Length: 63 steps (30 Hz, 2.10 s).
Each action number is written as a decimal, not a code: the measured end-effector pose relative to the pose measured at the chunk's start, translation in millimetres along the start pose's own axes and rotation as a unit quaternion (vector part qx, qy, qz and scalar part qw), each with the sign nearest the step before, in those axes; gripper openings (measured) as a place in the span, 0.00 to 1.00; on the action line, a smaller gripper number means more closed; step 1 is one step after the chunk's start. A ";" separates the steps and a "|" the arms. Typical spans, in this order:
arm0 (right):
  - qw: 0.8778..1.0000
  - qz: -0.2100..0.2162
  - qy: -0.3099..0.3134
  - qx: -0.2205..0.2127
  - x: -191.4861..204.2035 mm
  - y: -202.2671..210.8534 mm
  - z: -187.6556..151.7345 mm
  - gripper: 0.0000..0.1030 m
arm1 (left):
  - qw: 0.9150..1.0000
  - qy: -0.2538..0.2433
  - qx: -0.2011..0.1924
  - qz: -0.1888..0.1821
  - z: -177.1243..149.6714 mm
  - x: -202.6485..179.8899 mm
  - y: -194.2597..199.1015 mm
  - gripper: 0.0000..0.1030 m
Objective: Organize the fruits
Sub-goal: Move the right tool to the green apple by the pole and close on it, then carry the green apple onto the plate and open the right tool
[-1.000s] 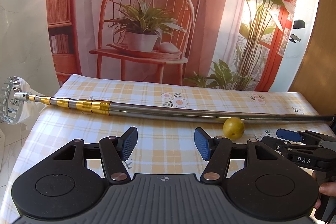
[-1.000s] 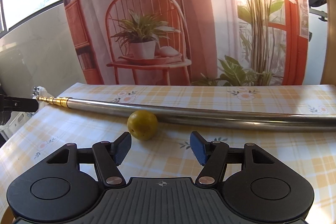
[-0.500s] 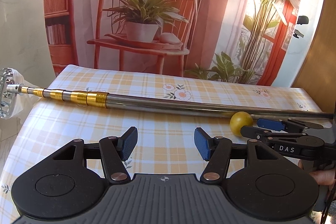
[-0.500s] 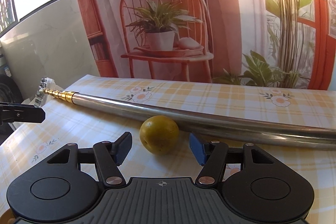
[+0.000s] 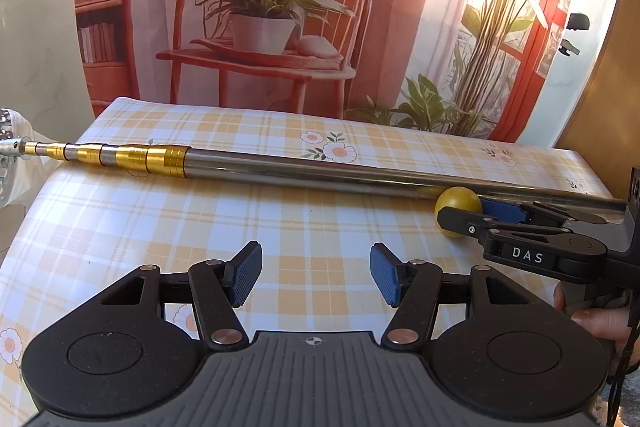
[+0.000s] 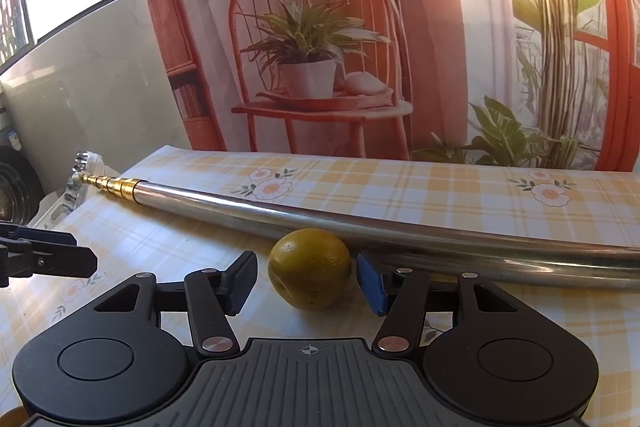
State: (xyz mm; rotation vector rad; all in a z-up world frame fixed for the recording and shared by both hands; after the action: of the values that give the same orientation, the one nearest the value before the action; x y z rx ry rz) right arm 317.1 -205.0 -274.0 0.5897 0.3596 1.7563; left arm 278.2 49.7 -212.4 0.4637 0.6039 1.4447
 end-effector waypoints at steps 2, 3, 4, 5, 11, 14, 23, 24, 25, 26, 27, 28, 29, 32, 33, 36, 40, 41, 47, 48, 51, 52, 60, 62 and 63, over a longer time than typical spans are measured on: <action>1.000 -0.001 -0.005 0.006 -0.4 -3.0 0.0 0.47 | 1.000 0.002 0.008 -0.002 -1.3 -0.5 -1.0 0.61; 1.000 -0.001 -0.007 0.009 -0.4 -3.8 -0.6 0.42 | 1.000 0.001 0.011 -0.002 -2.2 -0.9 -1.0 0.61; 1.000 0.000 -0.009 0.011 -0.7 -4.0 -1.1 0.42 | 1.000 0.000 0.012 -0.002 -2.8 -1.3 -0.7 0.61; 1.000 0.001 -0.013 0.010 -1.8 -3.3 -1.8 0.42 | 1.000 0.000 0.014 -0.002 -3.9 -1.7 -0.2 0.61; 0.999 0.014 -0.035 -0.004 -8.3 6.6 -6.8 0.42 | 1.000 0.000 0.023 -0.001 -6.6 -1.8 4.8 0.70; 0.999 0.016 -0.039 -0.009 -9.0 10.3 -7.7 0.42 | 1.000 0.000 0.020 0.002 -8.2 -1.7 8.7 0.71; 0.998 0.011 -0.063 0.002 -14.6 31.5 -10.1 0.42 | 1.000 0.002 0.026 0.000 -12.7 -3.4 23.3 0.81; 0.998 0.010 -0.068 -0.002 -16.2 38.1 -8.9 0.42 | 1.000 0.003 0.026 0.005 -13.3 -3.2 25.4 0.83; 0.997 0.011 -0.071 -0.005 -17.4 44.2 -8.0 0.42 | 1.000 0.004 0.026 0.009 -14.1 -2.8 27.9 0.83; 0.997 0.012 -0.072 -0.007 -17.9 50.4 -7.3 0.42 | 1.000 0.006 0.025 0.010 -14.8 -2.6 30.3 0.83; 0.997 0.011 -0.070 -0.008 -17.7 58.4 -6.5 0.42 | 1.000 0.008 0.026 0.008 -15.3 -2.6 32.9 0.83; 0.998 0.011 -0.065 -0.008 -15.7 65.4 -6.3 0.42 | 1.000 0.010 0.026 0.005 -15.8 -2.5 35.2 0.84; 0.998 0.012 -0.057 -0.009 -12.3 73.4 -6.3 0.42 | 1.000 0.011 0.026 0.001 -16.5 -2.3 38.0 0.84; 0.999 0.014 -0.028 -0.008 2.1 94.9 -9.4 0.42 | 1.000 0.012 0.023 0.001 -20.1 -3.0 46.3 0.85; 1.000 0.015 -0.019 -0.007 7.8 101.2 -11.5 0.42 | 1.000 0.014 0.022 0.003 -22.1 -3.1 49.7 0.85; 1.000 0.021 -0.015 -0.006 21.1 117.7 -18.5 0.42 | 1.000 0.024 0.020 -0.001 -28.7 -3.0 59.2 0.85; 0.999 0.024 -0.023 -0.009 38.0 140.7 -29.0 0.42 | 1.000 0.020 0.019 -0.009 -40.7 -5.5 74.7 0.86; 0.999 0.023 -0.023 -0.010 42.2 147.1 -31.7 0.42 | 1.000 0.017 0.019 -0.009 -43.8 -6.6 78.5 0.86; 1.000 0.021 -0.016 -0.007 60.4 178.1 -46.8 0.42 | 1.000 0.000 0.009 -0.027 -64.8 -16.8 103.0 0.87; 1.000 0.020 -0.017 -0.006 62.9 182.5 -48.9 0.42 | 1.000 -0.010 0.008 -0.028 -67.8 -20.2 106.2 0.89; 0.999 0.020 -0.023 -0.011 67.7 195.8 -53.7 0.42 | 0.999 -0.032 0.008 -0.017 -71.7 -28.7 113.5 0.89; 0.999 0.019 -0.023 -0.011 69.5 199.6 -54.9 0.42 | 0.999 -0.037 0.008 -0.015 -71.9 -30.4 115.8 0.89; 1.000 0.023 -0.011 -0.004 86.5 221.1 -67.4 0.42 | 0.998 -0.003 0.004 -0.056 -80.0 -27.6 131.9 0.89; 1.000 0.021 0.001 0.003 93.1 221.9 -71.0 0.42 | 0.999 -0.005 0.000 -0.054 -82.3 -29.6 135.4 0.89; 1.000 0.021 0.007 0.006 95.7 222.2 -72.6 0.42 | 0.999 -0.006 -0.002 -0.052 -83.0 -30.9 136.8 0.89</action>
State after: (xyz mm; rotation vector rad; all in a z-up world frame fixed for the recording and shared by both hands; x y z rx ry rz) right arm 79.6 -166.8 -197.1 0.5980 0.3711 1.8003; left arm 119.2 25.0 -186.7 0.4315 0.6061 1.3437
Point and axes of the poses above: each gripper's, at about its wrist camera, not at the fingertips, and y roughly against the way its jaws point, x to its left, z to its top, the point moved 1 cm from there along -y, roughly the way its jaws point, and after that the axes turned 4 degrees about -x, right-handed, at the moved point
